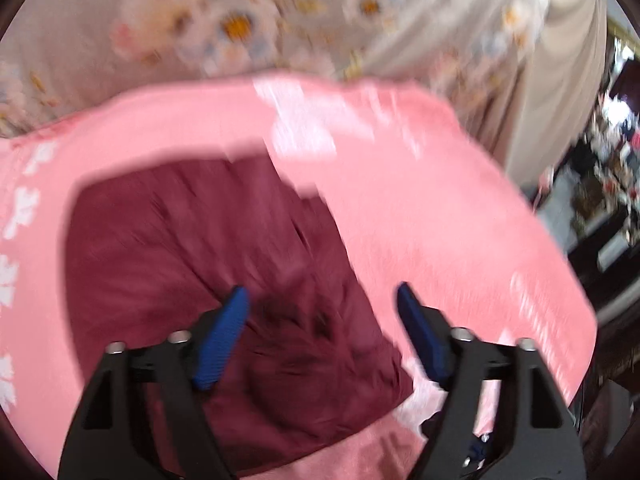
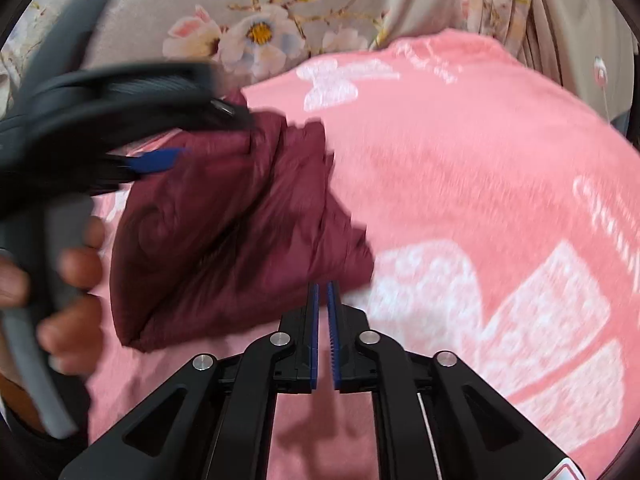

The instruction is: Fold large clothes

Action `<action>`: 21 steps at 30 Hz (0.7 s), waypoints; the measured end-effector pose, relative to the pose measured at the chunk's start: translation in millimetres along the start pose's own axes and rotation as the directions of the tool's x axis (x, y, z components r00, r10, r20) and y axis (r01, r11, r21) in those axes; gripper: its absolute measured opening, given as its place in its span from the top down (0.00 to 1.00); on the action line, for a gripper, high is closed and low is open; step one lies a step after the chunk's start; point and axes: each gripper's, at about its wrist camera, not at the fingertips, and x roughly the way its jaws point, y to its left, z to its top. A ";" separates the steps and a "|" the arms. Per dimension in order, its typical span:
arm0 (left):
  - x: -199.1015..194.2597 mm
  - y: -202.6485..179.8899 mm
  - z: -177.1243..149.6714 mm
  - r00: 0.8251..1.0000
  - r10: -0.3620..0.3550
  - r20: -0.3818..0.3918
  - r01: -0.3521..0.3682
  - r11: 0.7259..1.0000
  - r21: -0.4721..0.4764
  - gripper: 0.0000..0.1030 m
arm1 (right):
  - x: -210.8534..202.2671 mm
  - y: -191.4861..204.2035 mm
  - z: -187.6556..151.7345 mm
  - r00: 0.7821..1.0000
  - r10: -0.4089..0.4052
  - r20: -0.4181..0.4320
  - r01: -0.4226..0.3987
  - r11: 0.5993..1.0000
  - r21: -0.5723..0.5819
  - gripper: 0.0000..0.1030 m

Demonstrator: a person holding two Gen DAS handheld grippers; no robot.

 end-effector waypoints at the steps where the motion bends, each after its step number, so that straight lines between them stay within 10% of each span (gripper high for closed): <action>1: -17.1 9.8 10.8 0.999 0.018 0.048 -0.017 1.000 -0.017 0.13 | -3.1 2.5 14.8 1.000 0.010 0.022 -0.009 1.000 -0.013 0.91; 7: -60.0 96.9 46.6 0.969 0.219 0.112 -0.195 0.962 -0.193 0.13 | -3.6 32.9 102.5 0.990 0.114 0.082 -0.109 0.992 -0.061 0.50; 13: -52.9 165.3 37.1 0.946 0.324 0.025 -0.302 0.906 -0.296 0.13 | 75.6 75.2 178.3 0.981 0.160 -0.111 -0.164 0.986 -0.032 0.44; 21: -22.8 199.9 17.8 0.948 0.306 -0.085 -0.316 0.886 -0.340 0.13 | 155.2 101.5 192.5 0.932 0.039 -0.361 -0.053 0.998 -0.030 0.44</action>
